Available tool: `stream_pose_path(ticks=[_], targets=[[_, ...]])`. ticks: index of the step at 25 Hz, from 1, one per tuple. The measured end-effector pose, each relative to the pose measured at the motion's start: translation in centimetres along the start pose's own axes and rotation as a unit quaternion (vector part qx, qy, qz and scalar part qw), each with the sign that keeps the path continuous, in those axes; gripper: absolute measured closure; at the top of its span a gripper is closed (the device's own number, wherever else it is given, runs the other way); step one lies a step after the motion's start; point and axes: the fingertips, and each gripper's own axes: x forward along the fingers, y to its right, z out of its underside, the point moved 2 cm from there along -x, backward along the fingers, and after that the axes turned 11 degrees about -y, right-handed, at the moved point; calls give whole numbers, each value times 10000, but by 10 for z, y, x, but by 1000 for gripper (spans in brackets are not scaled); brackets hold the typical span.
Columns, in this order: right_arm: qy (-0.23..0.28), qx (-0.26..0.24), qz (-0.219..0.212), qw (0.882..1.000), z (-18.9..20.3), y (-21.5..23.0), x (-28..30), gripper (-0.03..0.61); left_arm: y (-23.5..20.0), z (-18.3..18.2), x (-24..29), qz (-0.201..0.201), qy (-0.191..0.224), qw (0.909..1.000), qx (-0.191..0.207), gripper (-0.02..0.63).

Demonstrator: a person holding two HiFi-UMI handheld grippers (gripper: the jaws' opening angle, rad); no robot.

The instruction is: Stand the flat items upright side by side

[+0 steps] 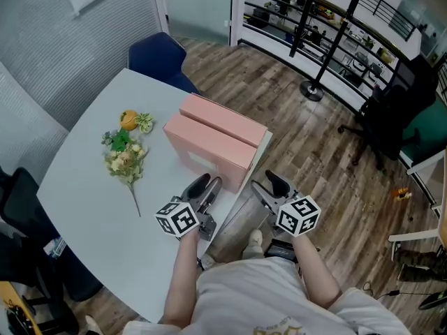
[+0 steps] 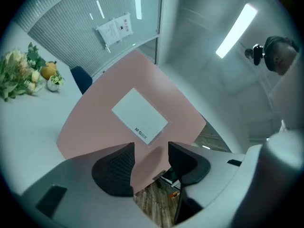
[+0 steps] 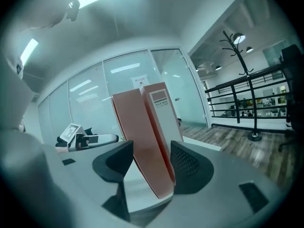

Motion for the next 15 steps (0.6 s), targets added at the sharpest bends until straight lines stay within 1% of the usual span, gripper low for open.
stream_pose_path(ticks=[2,4,6,9,11,13,15], targets=[[100,44,172,9998,-4,1,-8,335,9,-6,-5,-173,42,9989,443,415],[224,91,519,9984,-8,6,-15,376,18,-12,-10,-346,84,9950,936,449],[341,179,784,9962,-11,10,-23,416,28,-18,-13,-442,146,9906,1287,473],[457,244,953,9941,-13,10,-35,469,48,-31,-21,-520,318,9843,1655,508],[546,265,993,9932,-15,7,-43,524,60,-40,-28,-579,459,9797,1864,539],[591,187,1039,9927,-19,4,-48,540,67,-48,-32,-672,552,9762,1987,562],[543,5,1148,9919,-22,2,-49,545,68,-52,-33,-768,573,9750,2004,579]])
